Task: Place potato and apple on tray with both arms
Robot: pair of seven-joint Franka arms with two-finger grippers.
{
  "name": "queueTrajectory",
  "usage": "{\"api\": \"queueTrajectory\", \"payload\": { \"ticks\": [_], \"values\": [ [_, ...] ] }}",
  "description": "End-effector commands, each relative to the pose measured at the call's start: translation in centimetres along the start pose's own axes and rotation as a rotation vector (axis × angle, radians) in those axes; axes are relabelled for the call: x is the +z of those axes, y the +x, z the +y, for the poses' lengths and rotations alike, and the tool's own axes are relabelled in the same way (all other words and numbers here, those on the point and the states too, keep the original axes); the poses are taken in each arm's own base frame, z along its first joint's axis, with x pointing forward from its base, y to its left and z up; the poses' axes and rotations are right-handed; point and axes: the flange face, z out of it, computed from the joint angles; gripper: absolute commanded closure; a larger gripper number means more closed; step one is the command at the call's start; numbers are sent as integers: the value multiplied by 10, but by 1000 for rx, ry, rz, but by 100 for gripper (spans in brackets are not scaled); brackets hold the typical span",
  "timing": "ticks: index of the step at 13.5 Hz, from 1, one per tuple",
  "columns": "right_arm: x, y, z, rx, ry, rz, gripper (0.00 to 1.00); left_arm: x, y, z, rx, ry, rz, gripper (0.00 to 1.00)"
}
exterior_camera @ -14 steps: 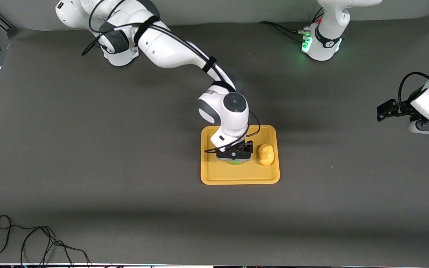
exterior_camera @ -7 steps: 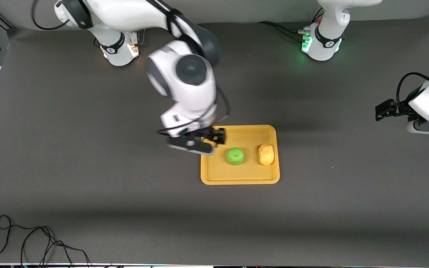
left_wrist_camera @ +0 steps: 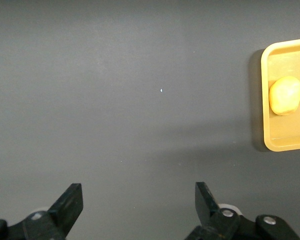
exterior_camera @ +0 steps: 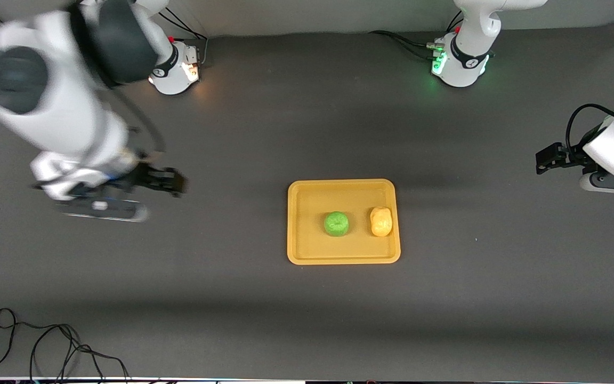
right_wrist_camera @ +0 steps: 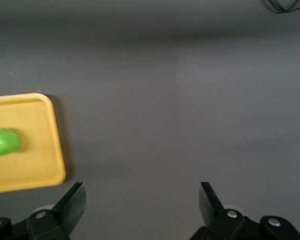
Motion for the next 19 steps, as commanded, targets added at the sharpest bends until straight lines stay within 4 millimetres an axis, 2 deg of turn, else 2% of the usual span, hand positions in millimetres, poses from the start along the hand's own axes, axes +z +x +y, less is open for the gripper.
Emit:
{"api": "queueTrajectory", "payload": {
  "ticks": [1, 3, 4, 7, 8, 14, 19],
  "values": [
    [2, -18, 72, -10, 38, -8, 0, 0, -5, 11, -41, -2, -6, 0],
    [6, -23, 134, -39, 68, 30, 0, -1, -5, 12, -39, -2, -5, 0],
    [10, -27, 159, -40, 74, 33, 0, -1, -5, 12, -39, -2, -5, 0],
    [16, -28, 216, -40, 78, 32, 0, -2, -5, 11, -42, 0, 0, 0],
    [17, -28, 227, -47, 78, 31, 0, -5, -6, 12, -41, 0, 4, 0],
    [27, -27, 229, -51, 78, 11, 0, -7, -5, 7, -25, 3, 21, 0],
    [23, -29, 227, -60, 64, 8, 0, -6, -6, 10, -27, 2, 13, 0]
  ]
}}
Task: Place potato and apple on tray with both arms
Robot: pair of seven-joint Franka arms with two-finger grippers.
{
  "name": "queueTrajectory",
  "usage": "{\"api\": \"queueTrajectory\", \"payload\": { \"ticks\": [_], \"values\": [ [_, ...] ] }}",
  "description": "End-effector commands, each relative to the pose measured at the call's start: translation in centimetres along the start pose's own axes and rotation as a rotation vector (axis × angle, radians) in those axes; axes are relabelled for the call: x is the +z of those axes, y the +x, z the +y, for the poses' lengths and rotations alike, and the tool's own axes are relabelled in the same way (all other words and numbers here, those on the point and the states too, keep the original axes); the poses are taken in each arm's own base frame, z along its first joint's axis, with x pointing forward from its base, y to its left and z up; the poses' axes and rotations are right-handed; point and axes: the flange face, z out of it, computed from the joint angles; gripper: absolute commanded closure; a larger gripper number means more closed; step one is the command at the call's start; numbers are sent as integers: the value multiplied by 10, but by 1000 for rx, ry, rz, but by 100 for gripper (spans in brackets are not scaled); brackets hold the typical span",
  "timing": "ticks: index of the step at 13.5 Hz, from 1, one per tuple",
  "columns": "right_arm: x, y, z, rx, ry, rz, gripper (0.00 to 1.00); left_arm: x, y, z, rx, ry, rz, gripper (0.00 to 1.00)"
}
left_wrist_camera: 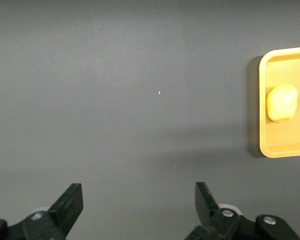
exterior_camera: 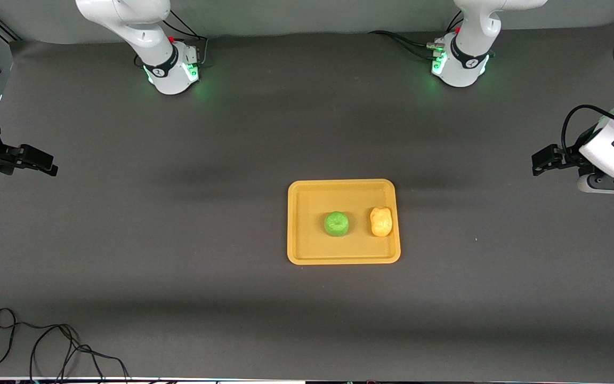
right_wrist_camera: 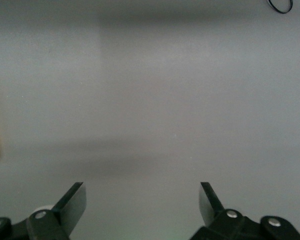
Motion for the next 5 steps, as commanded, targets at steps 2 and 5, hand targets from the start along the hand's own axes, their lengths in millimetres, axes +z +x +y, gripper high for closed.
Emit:
{"api": "queueTrajectory", "payload": {
  "ticks": [2, 5],
  "values": [
    [-6, -9, -3, -22, 8, -1, 0, 1, -3, 1, 6, 6, 9, 0],
    [-7, -9, -2, -18, 13, -1, 0, 0, -2, 1, 6, 7, 21, 0]
  ]
}}
